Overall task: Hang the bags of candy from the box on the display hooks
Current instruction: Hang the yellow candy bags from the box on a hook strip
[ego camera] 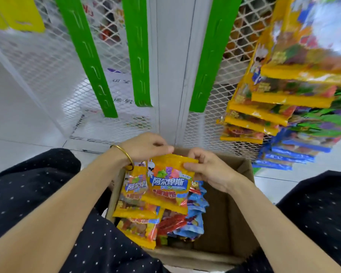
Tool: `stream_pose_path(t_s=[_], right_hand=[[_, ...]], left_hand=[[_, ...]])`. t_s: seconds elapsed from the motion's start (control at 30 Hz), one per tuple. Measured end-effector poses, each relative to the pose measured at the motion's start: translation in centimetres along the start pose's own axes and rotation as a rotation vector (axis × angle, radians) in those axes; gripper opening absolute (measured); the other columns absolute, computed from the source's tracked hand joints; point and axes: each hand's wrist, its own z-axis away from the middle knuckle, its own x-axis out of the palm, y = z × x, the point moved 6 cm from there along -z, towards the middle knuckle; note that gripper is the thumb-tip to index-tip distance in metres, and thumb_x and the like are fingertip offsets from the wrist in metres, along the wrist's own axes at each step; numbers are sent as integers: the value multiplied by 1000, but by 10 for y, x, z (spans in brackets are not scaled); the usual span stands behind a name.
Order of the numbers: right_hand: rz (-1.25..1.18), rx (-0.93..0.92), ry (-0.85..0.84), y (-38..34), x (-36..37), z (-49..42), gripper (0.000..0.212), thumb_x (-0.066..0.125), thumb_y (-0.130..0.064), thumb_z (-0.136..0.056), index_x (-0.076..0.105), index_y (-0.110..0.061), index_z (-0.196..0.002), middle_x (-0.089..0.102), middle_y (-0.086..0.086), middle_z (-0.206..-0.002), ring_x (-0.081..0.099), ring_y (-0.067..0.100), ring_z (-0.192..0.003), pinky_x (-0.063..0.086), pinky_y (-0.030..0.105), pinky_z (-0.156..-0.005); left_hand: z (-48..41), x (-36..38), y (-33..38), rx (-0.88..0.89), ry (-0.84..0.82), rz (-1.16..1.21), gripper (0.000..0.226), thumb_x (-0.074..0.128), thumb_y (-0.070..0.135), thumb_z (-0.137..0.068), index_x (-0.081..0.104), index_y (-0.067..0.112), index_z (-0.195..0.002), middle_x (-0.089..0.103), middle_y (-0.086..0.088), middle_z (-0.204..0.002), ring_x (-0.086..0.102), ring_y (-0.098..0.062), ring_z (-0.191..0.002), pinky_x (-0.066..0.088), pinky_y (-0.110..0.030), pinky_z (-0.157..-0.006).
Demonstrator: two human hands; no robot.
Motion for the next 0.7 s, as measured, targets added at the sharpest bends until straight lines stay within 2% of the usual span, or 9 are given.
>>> stream_pose_path(t_s=[0.1, 0.23, 0.33, 0.43, 0.53, 0.6, 0.7], right_hand=[[86, -120, 128, -29, -28, 23, 20, 57, -4, -89, 45, -15, -77, 56, 5, -76, 57, 18, -73, 47, 29, -59], [365, -511, 466, -95, -53, 70, 35, 71, -11, -80, 44, -33, -88, 52, -15, -86, 52, 4, -78, 43, 23, -64], [556, -676, 624, -144, -62, 110, 35, 69, -4, -79, 47, -31, -81, 52, -16, -77, 48, -3, -69, 37, 10, -61], [572, -785, 711, -190, -78, 144, 30, 62, 11, -77, 60, -18, -75, 58, -16, -75, 53, -11, -71, 37, 4, -65], [595, -908, 828, -234, -96, 174, 35, 60, 11, -80, 66, -23, -79, 61, -19, -82, 56, -14, -77, 38, 2, -70], [639, -990, 907, -261, -103, 188, 34, 58, 6, -81, 66, -27, -83, 61, -21, -84, 57, -11, -81, 39, 4, -73], [685, -1053, 1015, -293, -110, 196, 29, 55, 2, -82, 70, -22, -89, 62, -16, -83, 57, -3, -86, 42, 8, -79]], left_hand=[[1, -3, 28, 96, 76, 152, 5, 64, 16, -85, 64, 16, -80, 63, 7, -74, 57, 8, -61, 41, -4, -59], [-3, -20, 85, 210, 204, 270, 15, 63, 9, -84, 62, 19, -74, 62, 7, -69, 55, 11, -53, 42, -3, -57], [-3, -44, 146, 308, 217, 247, 7, 62, 10, -86, 63, 14, -80, 60, 6, -70, 55, 10, -53, 42, -3, -56], [-1, -76, 207, 413, 290, 272, 9, 62, 13, -86, 63, 19, -80, 63, 4, -74, 57, 2, -61, 46, -11, -60], [6, -122, 265, 576, 572, 410, 11, 59, 9, -88, 63, 9, -98, 62, -1, -84, 56, -4, -69, 50, -16, -61], [11, -145, 300, 668, 727, 400, 21, 58, 9, -88, 59, 6, -110, 60, -2, -91, 56, -4, -76, 52, -24, -73], [4, -161, 335, 670, 759, 351, 25, 56, 13, -89, 57, 4, -113, 60, -6, -98, 60, -15, -90, 51, -35, -87]])
